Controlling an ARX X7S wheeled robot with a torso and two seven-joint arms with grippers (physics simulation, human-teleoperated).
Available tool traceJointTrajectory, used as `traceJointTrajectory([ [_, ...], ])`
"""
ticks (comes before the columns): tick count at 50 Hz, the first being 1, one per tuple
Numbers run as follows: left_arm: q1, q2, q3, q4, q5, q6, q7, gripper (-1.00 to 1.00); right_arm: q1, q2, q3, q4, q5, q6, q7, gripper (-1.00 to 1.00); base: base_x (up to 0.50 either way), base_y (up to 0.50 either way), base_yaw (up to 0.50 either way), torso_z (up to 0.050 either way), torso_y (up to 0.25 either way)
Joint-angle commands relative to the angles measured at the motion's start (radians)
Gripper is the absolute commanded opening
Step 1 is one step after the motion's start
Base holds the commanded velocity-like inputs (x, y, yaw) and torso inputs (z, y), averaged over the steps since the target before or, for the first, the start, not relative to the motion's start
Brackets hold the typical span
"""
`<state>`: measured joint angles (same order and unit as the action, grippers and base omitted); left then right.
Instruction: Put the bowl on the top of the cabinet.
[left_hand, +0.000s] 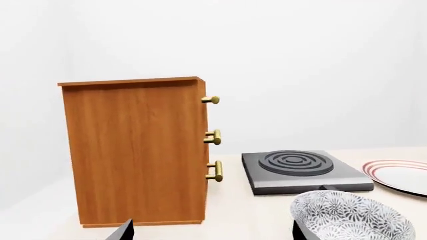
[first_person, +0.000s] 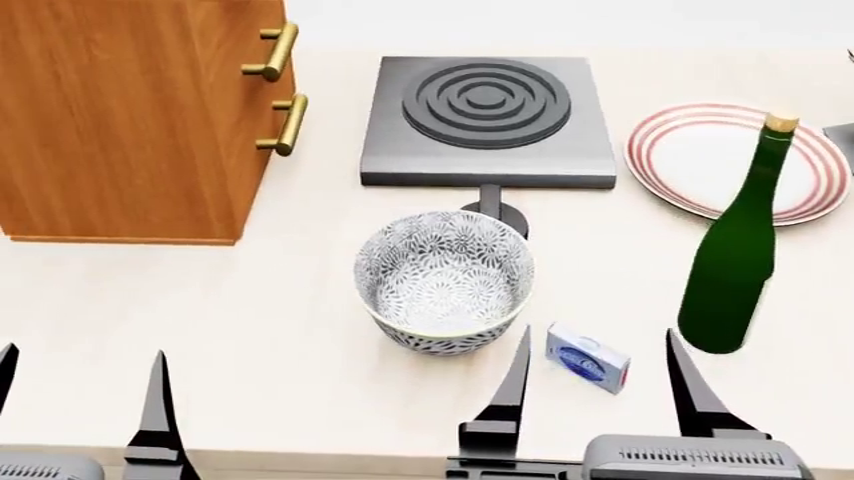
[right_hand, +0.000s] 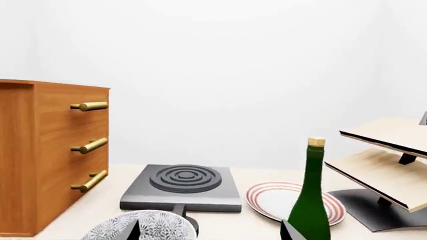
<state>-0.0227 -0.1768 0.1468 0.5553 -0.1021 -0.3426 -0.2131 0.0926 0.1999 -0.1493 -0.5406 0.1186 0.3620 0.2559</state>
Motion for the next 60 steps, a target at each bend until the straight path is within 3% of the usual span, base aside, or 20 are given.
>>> traceJointTrajectory([
  [1, 0.000, -0.006, 0.008, 0.007, -0.007, -0.004, -0.008, 1.00, 0.002, 0.008, -0.005, 0.001, 0.006, 0.003, 0.004, 1.00, 0.00, 0.00, 0.00, 0.000, 0.000],
  [9, 0.000, -0.011, 0.008, 0.007, -0.014, -0.002, -0.014, 1.00, 0.000, 0.008, -0.001, 0.003, 0.014, -0.011, 0.014, 1.00, 0.00, 0.09, 0.00, 0.000, 0.000],
  [45, 0.000, -0.046, 0.029, 0.007, -0.050, 0.012, -0.055, 1.00, -0.001, 0.027, -0.026, 0.012, 0.029, -0.027, 0.027, 1.00, 0.00, 0.49, 0.00, 0.000, 0.000],
  [60, 0.000, -0.056, 0.033, 0.001, -0.065, 0.024, -0.065, 1.00, -0.002, 0.035, -0.038, 0.013, 0.030, -0.032, 0.036, 1.00, 0.00, 0.08, 0.00, 0.000, 0.000],
])
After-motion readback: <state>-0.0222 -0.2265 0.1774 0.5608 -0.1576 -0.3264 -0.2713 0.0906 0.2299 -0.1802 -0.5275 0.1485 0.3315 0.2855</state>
